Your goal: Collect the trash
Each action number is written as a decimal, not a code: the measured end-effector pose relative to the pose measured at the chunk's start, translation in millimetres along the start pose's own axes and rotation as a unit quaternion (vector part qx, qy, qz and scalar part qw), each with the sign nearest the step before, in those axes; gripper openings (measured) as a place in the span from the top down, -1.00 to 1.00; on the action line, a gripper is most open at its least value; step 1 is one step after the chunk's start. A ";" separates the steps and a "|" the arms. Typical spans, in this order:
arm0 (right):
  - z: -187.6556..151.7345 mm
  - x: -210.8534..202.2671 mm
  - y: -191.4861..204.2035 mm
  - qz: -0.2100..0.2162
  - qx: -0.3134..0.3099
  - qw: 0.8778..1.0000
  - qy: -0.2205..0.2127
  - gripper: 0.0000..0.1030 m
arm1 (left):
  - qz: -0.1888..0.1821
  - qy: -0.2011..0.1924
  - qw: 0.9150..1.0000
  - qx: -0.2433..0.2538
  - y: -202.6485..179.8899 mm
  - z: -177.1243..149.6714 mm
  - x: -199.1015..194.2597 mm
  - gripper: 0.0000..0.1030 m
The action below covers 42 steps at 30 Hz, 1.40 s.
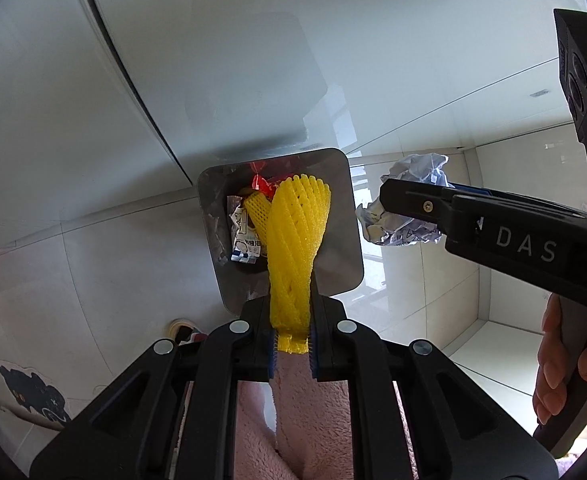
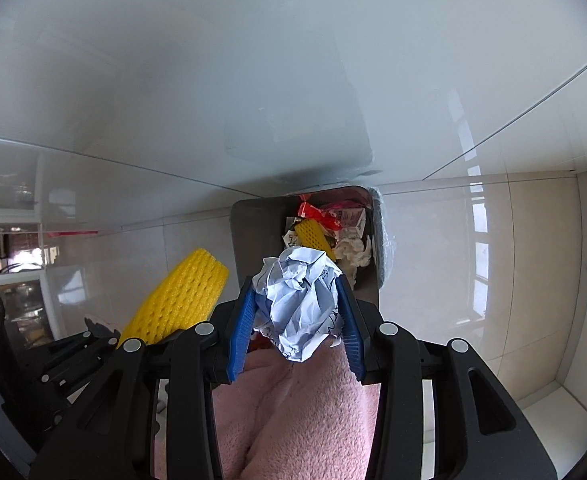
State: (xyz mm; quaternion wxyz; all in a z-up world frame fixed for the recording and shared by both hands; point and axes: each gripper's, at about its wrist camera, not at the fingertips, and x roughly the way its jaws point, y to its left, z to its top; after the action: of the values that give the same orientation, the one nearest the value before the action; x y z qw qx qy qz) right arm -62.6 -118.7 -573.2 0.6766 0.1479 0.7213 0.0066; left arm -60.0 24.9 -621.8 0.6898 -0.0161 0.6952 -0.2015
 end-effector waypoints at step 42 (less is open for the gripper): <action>-24.4 -208.7 2.7 -0.040 -0.022 0.986 -0.158 -0.93 | 0.047 -0.159 0.985 0.050 -57.0 14.9 -228.3 -0.84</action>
State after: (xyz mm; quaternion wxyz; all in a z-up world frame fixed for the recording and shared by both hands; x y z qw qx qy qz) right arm -77.5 -157.8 -367.3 0.7849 0.1034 0.6102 -0.0279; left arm -49.3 37.3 -386.6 0.8003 0.0189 0.5656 -0.1981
